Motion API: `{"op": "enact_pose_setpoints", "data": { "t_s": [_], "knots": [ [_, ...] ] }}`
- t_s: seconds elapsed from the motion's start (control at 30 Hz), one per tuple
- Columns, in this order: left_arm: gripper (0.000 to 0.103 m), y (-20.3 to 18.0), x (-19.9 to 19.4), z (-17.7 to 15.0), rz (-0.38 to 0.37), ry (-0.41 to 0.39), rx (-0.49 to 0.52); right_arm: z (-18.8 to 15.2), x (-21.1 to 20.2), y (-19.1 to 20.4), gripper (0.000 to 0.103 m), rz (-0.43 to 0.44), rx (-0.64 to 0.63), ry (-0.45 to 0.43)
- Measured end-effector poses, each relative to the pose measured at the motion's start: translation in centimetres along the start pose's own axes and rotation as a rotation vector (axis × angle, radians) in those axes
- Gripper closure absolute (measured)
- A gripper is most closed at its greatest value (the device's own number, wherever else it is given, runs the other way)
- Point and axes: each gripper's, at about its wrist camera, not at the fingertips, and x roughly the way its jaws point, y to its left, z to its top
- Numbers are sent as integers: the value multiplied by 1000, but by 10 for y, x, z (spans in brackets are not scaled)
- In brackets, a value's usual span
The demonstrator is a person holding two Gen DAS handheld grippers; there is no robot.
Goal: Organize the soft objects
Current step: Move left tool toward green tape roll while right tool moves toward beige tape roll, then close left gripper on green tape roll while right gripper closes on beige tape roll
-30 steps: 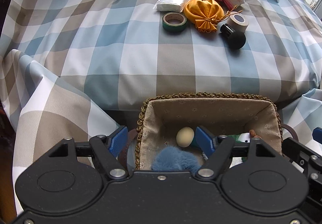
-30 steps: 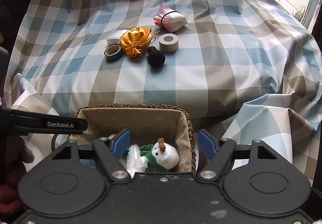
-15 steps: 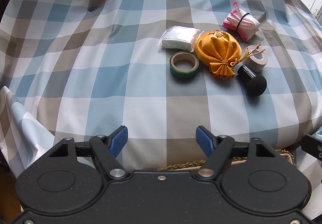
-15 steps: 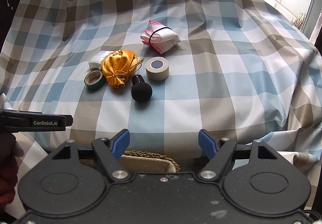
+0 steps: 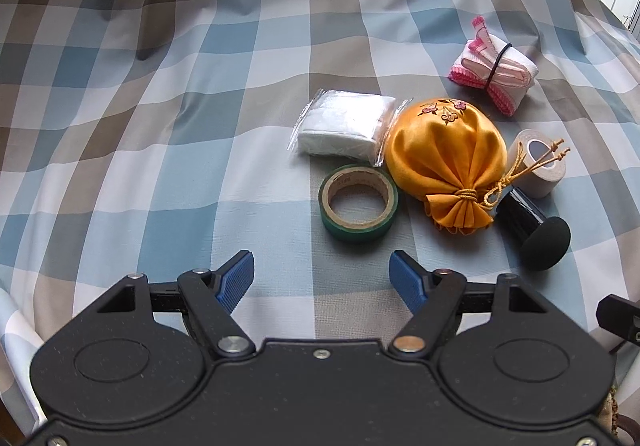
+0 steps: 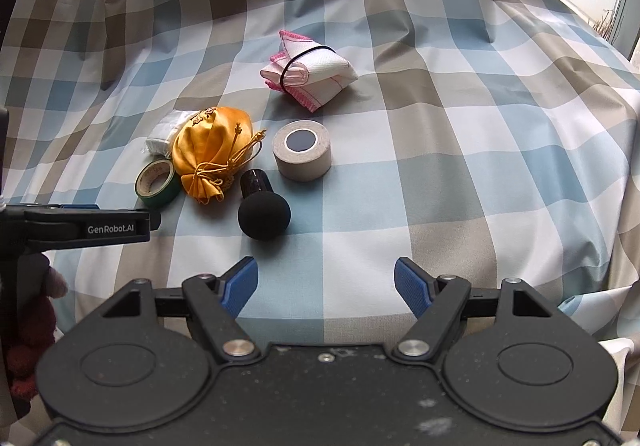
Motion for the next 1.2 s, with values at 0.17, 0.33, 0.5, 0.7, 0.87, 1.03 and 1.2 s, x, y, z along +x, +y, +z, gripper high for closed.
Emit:
{"op": "enact_pose_setpoints", "data": {
  "t_s": [0.17, 0.33, 0.5, 0.7, 0.87, 1.03, 1.2],
  "knots": [
    [31, -6, 11, 4, -14, -21, 40, 17, 10, 4, 28, -9, -11, -49],
    [24, -2, 20, 10, -31, -19, 0, 41, 32, 2, 28, -5, 8, -47],
    [16, -1, 26, 11, -31, -32, -6, 61, 54, 5, 28, -7, -6, -41],
    [5, 1, 34, 14, -74, -14, -20, 70, 84, 13, 30, -23, -35, -23],
    [11, -1, 33, 10, -70, -55, -9, 70, 94, 14, 47, -8, -46, -16],
    [44, 1, 26, 13, -79, -98, -14, 67, 90, 13, 56, -18, -64, -38],
    [56, 5, 23, 16, -74, -76, -28, 62, 83, -6, 56, -66, -26, -30]
  ]
}}
